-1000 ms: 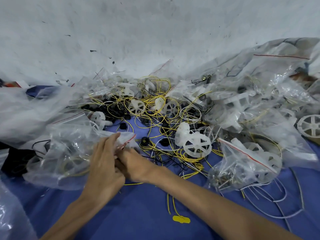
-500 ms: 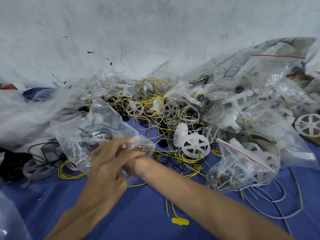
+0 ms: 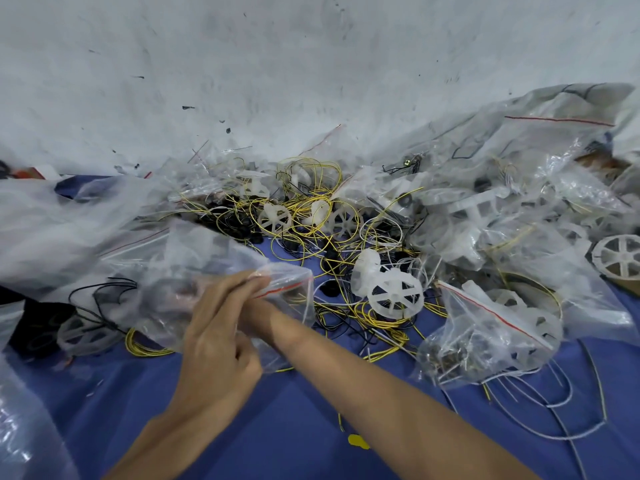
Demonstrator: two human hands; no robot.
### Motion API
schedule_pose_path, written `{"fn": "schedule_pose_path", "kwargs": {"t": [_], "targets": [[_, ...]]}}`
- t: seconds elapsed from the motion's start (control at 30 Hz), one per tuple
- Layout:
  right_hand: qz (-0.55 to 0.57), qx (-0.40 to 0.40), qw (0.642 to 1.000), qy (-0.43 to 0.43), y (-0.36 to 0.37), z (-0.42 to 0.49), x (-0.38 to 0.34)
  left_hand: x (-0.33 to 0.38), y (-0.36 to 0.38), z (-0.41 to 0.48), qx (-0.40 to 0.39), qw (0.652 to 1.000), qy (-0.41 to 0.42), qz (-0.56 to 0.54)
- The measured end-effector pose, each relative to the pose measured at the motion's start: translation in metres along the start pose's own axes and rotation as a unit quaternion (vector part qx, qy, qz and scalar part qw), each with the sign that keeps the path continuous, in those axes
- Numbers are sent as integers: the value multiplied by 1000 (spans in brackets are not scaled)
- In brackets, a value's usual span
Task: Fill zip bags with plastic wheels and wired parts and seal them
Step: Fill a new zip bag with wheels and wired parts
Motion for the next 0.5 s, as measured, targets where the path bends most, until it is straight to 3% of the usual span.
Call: {"fn": "schedule_pose_path", "kwargs": {"t": [0.07, 0.2, 0.3, 0.37, 0.4, 0.5], "targets": [[-3, -9, 1000, -12, 7, -3, -3, -3, 1, 0, -6, 1000, -10, 11], [-53, -105, 993, -7, 1, 0, -1, -8, 3, 3, 6, 1000, -27, 14], [-96, -64, 987, -113, -8, -3, 6, -14, 2, 6, 28, 999, -42, 15], [-68, -60, 987, -134, -24, -13, 12, -16, 1, 6, 42, 999, -25, 20], [-25, -59, 991, -117, -38, -21, 15, -17, 0, 6, 49, 998, -17, 22], [63, 40, 997, -17, -89, -42, 48, -18, 0, 6, 65, 998, -9, 18]]}}
Point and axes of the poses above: each hand's wrist, its own z-axis towards the middle knuckle, its own y-axis out of the palm, x = y × z, the point moved 1 cm from there along z, towards the middle knuckle, and after that the axes turned 11 degrees about x, right-handed, at the moved point
